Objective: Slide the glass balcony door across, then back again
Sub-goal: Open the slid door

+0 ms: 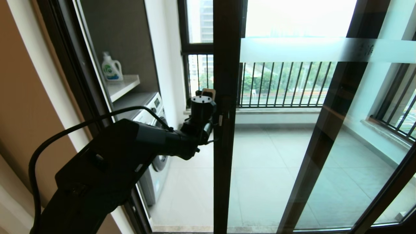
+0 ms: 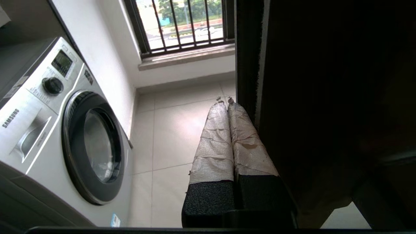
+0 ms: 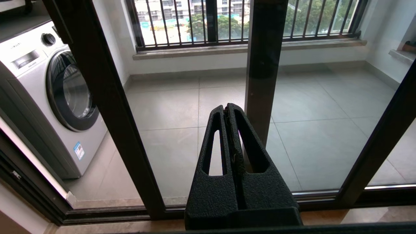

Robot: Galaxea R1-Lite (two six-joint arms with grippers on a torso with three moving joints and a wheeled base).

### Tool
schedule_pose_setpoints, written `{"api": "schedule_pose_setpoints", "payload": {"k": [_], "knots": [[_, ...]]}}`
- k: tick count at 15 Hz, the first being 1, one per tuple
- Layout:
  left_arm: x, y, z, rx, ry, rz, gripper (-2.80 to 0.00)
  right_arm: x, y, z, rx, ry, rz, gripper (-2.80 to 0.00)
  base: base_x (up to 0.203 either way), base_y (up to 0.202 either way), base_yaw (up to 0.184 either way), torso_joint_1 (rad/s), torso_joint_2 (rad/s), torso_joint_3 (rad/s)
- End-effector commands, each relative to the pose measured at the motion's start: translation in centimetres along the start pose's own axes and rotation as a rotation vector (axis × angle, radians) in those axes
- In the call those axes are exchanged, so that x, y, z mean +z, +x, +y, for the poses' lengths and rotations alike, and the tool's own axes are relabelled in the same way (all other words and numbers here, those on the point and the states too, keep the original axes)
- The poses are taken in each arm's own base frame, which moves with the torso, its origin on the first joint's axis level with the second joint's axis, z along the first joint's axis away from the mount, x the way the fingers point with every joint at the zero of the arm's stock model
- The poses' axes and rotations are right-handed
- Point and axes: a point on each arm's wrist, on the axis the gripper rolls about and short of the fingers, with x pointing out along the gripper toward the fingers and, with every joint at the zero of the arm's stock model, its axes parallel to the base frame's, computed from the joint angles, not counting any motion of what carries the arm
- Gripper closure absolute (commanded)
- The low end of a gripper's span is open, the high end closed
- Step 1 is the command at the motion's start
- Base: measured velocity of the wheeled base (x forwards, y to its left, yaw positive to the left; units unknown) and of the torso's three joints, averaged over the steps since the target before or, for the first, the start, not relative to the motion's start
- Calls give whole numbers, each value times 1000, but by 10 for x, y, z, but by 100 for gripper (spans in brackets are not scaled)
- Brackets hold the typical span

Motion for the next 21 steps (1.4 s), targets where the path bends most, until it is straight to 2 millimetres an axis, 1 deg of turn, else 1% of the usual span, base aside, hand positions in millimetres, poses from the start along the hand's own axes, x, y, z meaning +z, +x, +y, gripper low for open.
{"api": "schedule_pose_setpoints", "payload": {"k": [1,4,7,9,11,13,14,16,19,21], "knots": [[-1,2,-8,-3,-2,-7,0,-3,1,0,0,0,11,0,0,0,0,0,0,0],[2,-2,-16,-17,-4,-10,0,-3,1,0,-1,1,12,0,0,0,0,0,0,0],[4,-4,-15,9,-4,-5,0,-3,1,0,-1,0,12,0,0,0,0,0,0,0],[3,-7,-8,53,4,16,0,-3,1,0,-1,1,11,0,0,0,0,0,0,0],[7,-17,8,88,2,41,0,-3,1,0,-1,0,12,0,0,0,0,0,0,0],[25,-42,25,95,-39,59,0,-3,1,0,0,0,11,0,0,0,0,0,0,0],[29,-57,35,91,-51,81,0,-3,1,0,-1,0,13,0,0,0,0,0,0,0],[45,-92,56,62,-75,82,0,-3,1,0,0,0,11,0,0,0,0,0,0,0],[73,-155,85,35,-117,-3,0,-3,1,0,-1,1,12,0,0,0,0,0,0,0],[90,-206,108,39,-140,-61,0,-3,1,0,-1,0,13,0,0,0,0,0,0,0]]}}
